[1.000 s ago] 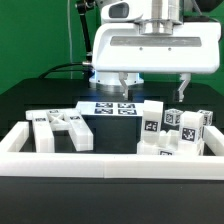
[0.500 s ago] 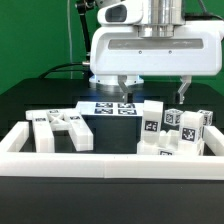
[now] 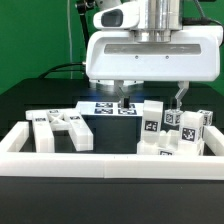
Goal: Assemble chair
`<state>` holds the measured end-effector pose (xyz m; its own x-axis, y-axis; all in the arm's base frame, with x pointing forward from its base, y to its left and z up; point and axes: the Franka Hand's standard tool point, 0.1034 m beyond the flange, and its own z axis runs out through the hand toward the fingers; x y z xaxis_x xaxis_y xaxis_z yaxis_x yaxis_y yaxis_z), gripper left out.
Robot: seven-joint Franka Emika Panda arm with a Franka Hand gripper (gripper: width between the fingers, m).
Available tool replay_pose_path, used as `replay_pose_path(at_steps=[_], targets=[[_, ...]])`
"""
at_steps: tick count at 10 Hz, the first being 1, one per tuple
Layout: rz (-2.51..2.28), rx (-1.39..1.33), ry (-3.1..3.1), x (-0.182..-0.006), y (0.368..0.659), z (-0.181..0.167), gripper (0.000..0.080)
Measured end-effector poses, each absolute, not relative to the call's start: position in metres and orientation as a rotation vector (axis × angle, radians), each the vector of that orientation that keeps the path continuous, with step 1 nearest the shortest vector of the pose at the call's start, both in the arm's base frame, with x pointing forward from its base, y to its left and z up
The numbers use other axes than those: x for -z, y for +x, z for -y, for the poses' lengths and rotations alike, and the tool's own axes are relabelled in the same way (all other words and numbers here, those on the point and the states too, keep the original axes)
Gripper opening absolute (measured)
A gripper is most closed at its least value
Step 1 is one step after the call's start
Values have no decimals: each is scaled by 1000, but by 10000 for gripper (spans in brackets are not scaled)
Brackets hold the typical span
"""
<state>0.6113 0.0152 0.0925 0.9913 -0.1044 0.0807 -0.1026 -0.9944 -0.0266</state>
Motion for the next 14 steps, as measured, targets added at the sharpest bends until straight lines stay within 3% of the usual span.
replay_pose_path(at_steps=[5, 8, 14], targets=[[-166, 93, -3110, -91, 609, -15, 649], [-175, -274, -3065, -91, 605, -19, 649], [-196, -258, -3068, -90, 616, -8, 649]])
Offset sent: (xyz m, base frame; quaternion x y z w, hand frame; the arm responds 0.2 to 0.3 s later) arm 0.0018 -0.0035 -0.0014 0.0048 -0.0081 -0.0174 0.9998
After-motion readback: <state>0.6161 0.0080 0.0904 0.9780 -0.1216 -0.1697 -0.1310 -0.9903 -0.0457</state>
